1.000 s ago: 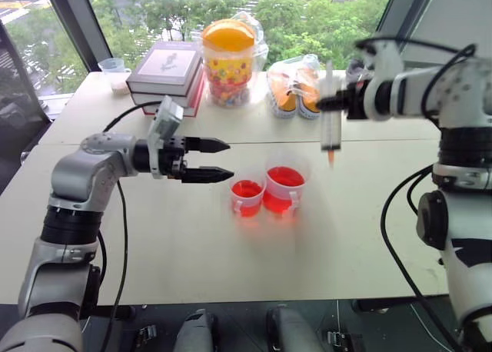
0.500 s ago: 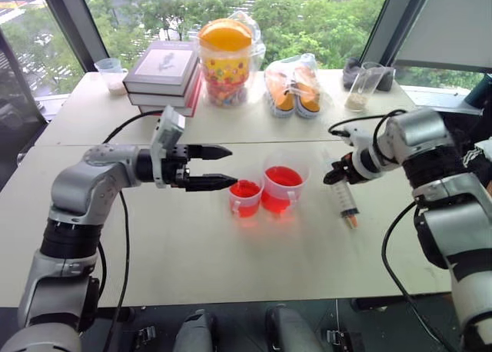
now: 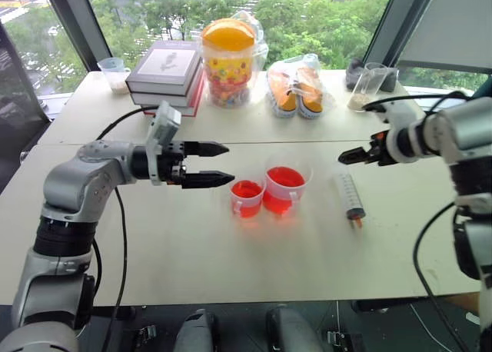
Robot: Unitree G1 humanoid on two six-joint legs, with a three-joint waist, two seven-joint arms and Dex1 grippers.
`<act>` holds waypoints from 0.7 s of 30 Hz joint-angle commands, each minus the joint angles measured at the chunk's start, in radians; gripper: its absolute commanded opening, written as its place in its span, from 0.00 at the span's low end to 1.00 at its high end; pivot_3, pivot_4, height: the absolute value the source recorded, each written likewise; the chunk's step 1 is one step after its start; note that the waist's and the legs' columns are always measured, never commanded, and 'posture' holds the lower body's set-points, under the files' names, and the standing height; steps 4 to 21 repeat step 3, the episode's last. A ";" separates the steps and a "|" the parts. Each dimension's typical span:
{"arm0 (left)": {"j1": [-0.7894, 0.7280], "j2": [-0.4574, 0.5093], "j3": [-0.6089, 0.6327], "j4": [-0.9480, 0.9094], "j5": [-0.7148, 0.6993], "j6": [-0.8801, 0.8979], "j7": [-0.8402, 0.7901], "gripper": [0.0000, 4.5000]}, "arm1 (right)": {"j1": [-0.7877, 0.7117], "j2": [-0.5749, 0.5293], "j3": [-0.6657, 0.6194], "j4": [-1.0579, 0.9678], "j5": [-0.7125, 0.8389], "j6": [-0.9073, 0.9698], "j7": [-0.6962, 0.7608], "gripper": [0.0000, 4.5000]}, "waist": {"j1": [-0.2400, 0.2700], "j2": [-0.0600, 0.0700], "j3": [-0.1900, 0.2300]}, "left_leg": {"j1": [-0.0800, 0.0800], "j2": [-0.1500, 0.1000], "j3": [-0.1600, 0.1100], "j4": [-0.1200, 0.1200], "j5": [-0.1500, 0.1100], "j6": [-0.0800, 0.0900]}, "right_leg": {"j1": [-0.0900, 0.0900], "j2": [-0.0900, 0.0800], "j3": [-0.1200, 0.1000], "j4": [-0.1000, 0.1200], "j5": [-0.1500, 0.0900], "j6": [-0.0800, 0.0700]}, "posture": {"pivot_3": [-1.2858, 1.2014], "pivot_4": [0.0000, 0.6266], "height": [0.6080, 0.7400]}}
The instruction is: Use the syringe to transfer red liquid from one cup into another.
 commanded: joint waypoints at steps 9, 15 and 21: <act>-0.009 0.030 0.009 -0.010 -0.007 0.003 -0.018 0.92 | 0.206 -0.142 -0.291 -0.475 0.191 -0.037 0.150 0.98 | 0.002 0.000 0.000 | 0.001 0.000 0.000 0.000 0.000 0.000 | 0.000 0.000 0.000 0.000 0.000 0.000 | 0.52 0.24 1.00; -0.009 0.030 0.009 -0.010 -0.007 0.003 -0.018 0.92 | 0.206 -0.142 -0.291 -0.475 0.191 -0.037 0.150 0.98 | 0.002 0.000 0.000 | 0.001 0.000 0.000 0.000 0.000 0.000 | 0.000 0.000 0.000 0.000 0.000 0.000 | 0.52 0.24 1.00; -0.009 0.030 0.009 -0.010 -0.007 0.003 -0.018 0.92 | 0.206 -0.142 -0.291 -0.475 0.191 -0.037 0.150 0.98 | 0.002 0.000 0.000 | 0.001 0.000 0.000 0.000 0.000 0.000 | 0.000 0.000 0.000 0.000 0.000 0.000 | 0.52 0.24 1.00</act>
